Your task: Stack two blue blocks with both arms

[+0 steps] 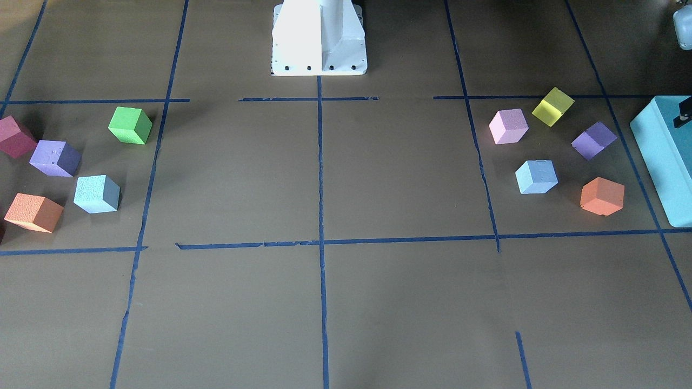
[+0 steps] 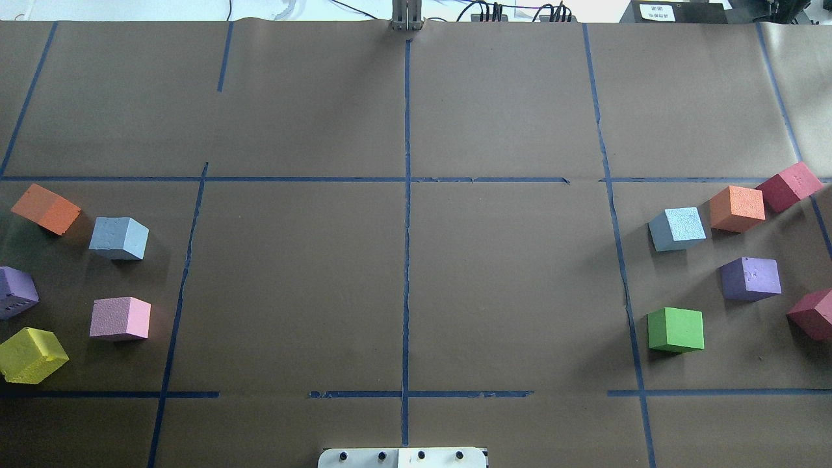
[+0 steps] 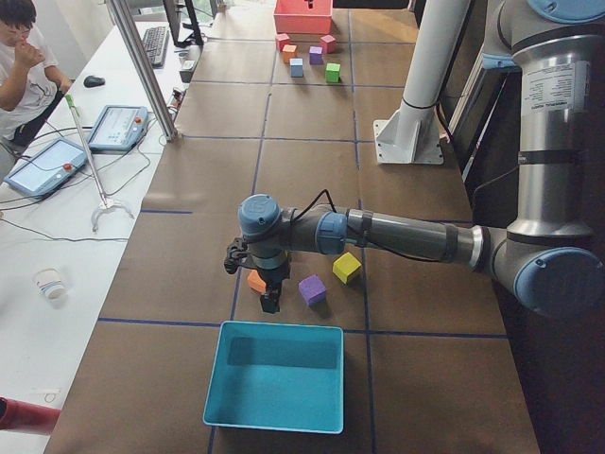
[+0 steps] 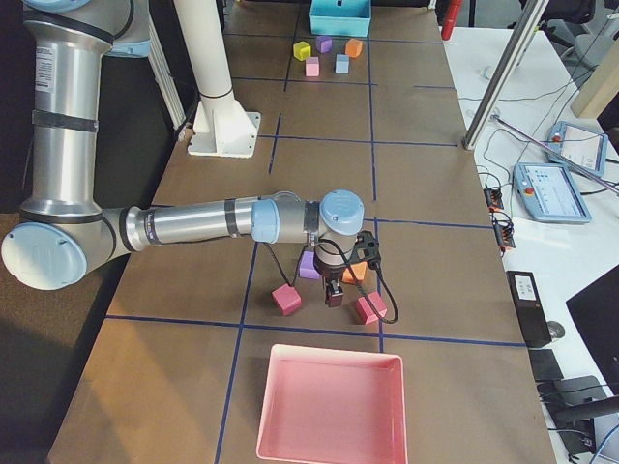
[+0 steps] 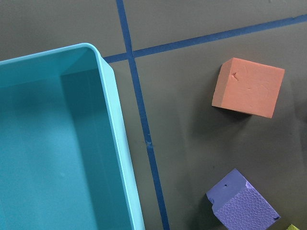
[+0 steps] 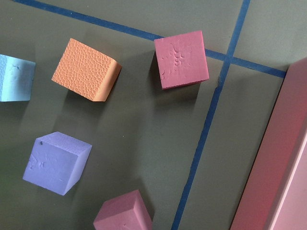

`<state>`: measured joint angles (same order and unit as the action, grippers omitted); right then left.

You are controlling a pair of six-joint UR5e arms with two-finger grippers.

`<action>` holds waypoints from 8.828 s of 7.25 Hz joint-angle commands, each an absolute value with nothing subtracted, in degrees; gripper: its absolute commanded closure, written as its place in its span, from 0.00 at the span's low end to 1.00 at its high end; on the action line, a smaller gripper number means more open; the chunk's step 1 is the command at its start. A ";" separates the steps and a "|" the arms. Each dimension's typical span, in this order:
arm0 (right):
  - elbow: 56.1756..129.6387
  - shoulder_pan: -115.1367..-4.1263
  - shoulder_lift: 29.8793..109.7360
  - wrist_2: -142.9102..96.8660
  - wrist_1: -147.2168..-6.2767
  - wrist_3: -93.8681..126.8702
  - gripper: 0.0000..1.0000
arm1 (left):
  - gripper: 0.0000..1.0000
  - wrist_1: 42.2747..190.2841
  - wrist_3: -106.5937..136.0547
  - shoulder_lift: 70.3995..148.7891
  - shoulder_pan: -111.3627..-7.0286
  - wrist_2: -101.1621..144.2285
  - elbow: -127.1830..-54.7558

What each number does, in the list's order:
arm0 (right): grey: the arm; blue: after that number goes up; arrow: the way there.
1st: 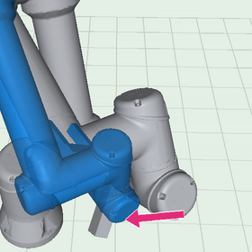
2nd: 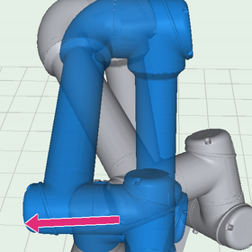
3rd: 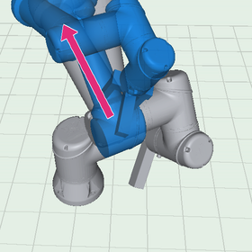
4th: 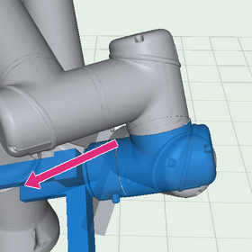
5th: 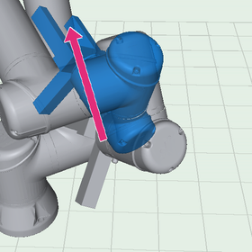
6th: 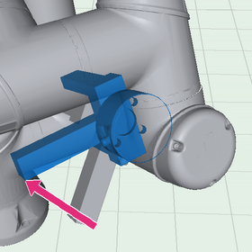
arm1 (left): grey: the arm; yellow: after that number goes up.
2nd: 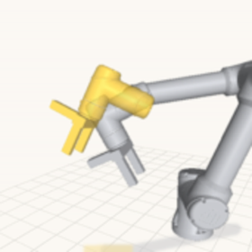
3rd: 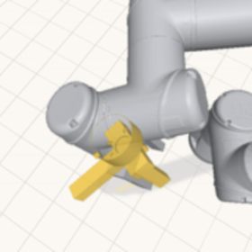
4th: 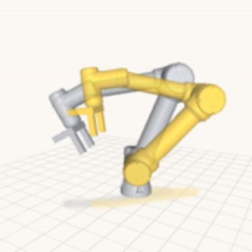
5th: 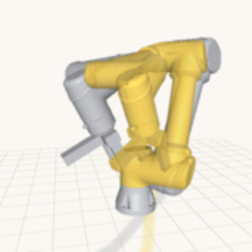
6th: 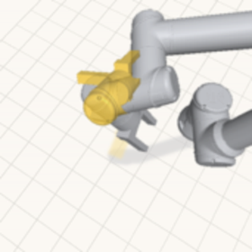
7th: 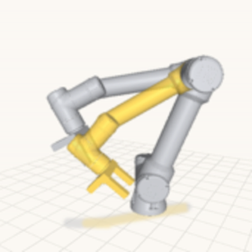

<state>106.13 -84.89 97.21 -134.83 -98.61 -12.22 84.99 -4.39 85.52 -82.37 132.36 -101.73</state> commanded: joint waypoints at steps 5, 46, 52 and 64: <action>108.02 -84.55 97.21 -134.74 -95.28 -12.13 0.00 | 0.00 84.90 -4.39 85.52 -81.65 132.28 -101.87; 69.61 -29.70 33.84 -105.64 -85.52 69.08 0.01 | 0.00 84.46 -4.31 84.90 -80.42 132.28 -102.39; 86.61 -50.74 43.70 -122.93 -97.46 44.93 0.00 | 0.00 84.99 -3.52 85.95 -80.51 131.92 -102.65; 105.29 -84.29 94.66 -132.45 -96.68 -14.68 0.00 | 0.00 108.28 38.22 93.87 -55.55 125.24 -100.91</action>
